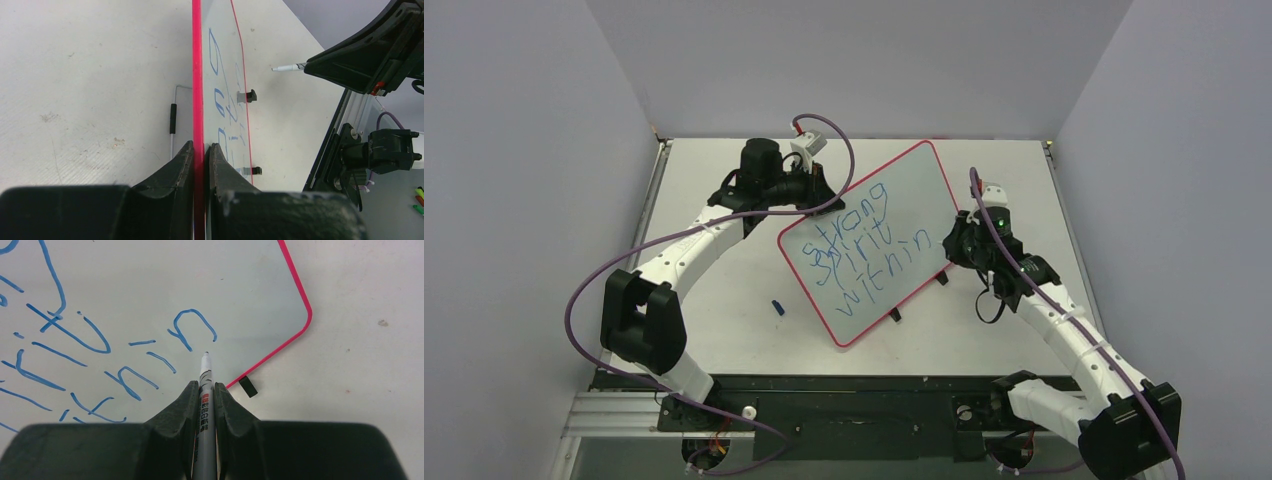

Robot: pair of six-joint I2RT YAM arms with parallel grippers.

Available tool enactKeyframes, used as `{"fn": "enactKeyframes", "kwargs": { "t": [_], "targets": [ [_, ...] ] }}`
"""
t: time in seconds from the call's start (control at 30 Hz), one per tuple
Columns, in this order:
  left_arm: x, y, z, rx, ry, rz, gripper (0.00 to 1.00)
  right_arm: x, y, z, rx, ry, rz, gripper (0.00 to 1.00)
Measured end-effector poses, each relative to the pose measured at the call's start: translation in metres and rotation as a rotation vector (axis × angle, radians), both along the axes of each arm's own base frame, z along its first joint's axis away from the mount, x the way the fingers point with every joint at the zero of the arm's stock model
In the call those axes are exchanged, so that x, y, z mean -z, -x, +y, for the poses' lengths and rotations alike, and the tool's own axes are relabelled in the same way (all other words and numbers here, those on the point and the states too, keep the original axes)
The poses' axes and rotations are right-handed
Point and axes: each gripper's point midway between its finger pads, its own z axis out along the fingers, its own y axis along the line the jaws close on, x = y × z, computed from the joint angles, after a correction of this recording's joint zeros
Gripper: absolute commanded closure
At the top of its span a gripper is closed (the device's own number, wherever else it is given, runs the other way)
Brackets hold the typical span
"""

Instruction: Write a sentence on the whiteboard

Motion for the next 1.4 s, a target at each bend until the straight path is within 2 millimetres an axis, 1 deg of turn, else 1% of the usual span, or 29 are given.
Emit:
{"fn": "enactKeyframes", "kwargs": {
  "t": [0.17, 0.8, 1.17, 1.4],
  "targets": [
    [0.000, 0.000, 0.000, 0.000, 0.000, 0.000, 1.00, -0.003, 0.001, 0.000, -0.001, -0.001, -0.003, 1.00],
    [0.005, -0.004, 0.002, -0.007, -0.008, 0.002, 1.00, -0.002, 0.002, -0.001, -0.005, 0.007, 0.001, 1.00],
    [0.009, -0.008, 0.003, -0.014, -0.020, 0.000, 0.88, -0.003, 0.001, -0.001, -0.005, 0.004, -0.005, 1.00],
    [0.022, -0.016, 0.007, -0.035, -0.059, -0.010, 0.82, -0.004, 0.001, -0.001, -0.005, 0.004, -0.006, 1.00]
  ]
}}
